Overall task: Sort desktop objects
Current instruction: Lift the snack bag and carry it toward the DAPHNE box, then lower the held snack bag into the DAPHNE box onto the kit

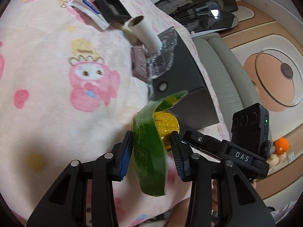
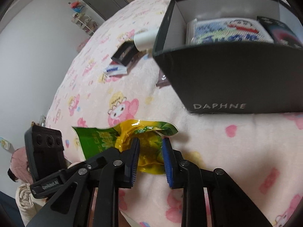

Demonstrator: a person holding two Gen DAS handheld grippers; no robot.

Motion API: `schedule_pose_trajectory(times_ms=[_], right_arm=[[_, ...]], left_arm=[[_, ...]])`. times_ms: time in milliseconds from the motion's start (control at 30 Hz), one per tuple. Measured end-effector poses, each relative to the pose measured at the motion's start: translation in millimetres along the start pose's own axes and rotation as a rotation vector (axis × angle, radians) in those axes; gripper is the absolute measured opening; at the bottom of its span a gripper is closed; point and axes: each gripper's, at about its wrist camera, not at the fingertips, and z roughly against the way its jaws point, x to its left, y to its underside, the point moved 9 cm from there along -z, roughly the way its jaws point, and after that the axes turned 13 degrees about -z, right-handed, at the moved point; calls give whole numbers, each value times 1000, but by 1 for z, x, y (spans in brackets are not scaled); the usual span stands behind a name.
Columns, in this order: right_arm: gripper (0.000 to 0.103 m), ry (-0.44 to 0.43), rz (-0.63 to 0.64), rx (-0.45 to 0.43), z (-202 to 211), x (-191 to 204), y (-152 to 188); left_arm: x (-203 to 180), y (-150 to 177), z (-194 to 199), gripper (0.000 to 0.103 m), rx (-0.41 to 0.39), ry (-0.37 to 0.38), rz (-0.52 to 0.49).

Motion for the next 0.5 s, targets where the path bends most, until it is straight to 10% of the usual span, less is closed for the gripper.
schedule_pose_trajectory(times_ms=[500], right_arm=[[22, -30, 14, -141, 74, 4, -21]], left_arm=[[-78, -31, 2, 40, -42, 28, -124]])
